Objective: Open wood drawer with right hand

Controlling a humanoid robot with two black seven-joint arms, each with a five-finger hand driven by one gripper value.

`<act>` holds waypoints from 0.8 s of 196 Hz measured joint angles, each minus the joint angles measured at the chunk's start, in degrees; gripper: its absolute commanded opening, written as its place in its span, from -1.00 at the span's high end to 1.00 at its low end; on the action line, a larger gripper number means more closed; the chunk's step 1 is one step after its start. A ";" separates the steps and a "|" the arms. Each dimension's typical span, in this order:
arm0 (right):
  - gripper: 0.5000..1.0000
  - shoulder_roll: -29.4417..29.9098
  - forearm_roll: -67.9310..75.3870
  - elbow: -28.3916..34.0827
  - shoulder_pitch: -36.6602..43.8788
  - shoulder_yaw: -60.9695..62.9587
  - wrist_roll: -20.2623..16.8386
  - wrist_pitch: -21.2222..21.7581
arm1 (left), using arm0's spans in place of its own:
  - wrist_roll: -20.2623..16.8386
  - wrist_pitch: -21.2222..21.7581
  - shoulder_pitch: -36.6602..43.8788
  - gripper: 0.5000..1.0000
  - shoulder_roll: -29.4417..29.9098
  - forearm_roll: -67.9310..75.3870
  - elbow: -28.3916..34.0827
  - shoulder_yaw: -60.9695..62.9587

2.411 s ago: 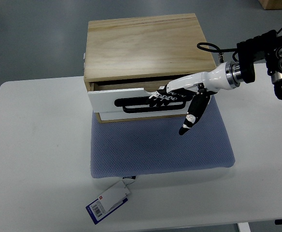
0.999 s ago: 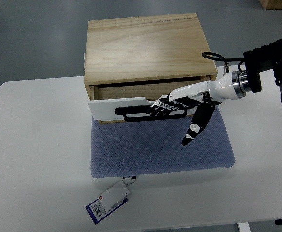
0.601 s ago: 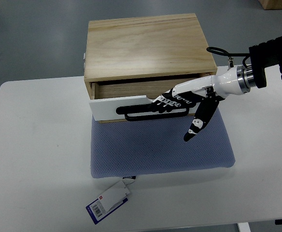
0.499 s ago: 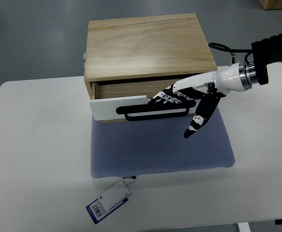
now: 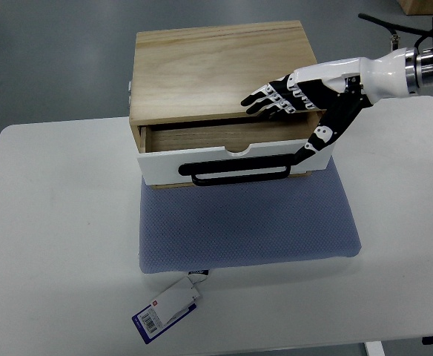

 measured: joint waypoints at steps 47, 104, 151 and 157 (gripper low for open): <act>-0.82 -1.59 14.69 -10.12 -3.78 4.38 0.88 -0.01 | 0.00 0.00 0.02 -1.00 0.00 0.00 0.00 0.00; -0.82 1.61 38.77 -24.99 -10.83 4.91 3.70 -4.24 | 0.00 0.00 0.02 -1.00 0.00 0.00 0.00 0.00; -0.82 7.38 54.67 -38.74 -16.87 4.97 3.79 -5.35 | 0.00 0.02 0.04 -1.00 0.00 0.00 -0.01 0.00; -0.82 8.42 56.42 -40.48 -17.37 4.98 3.69 -5.40 | 0.00 0.03 0.04 -1.00 0.00 0.00 -0.01 0.00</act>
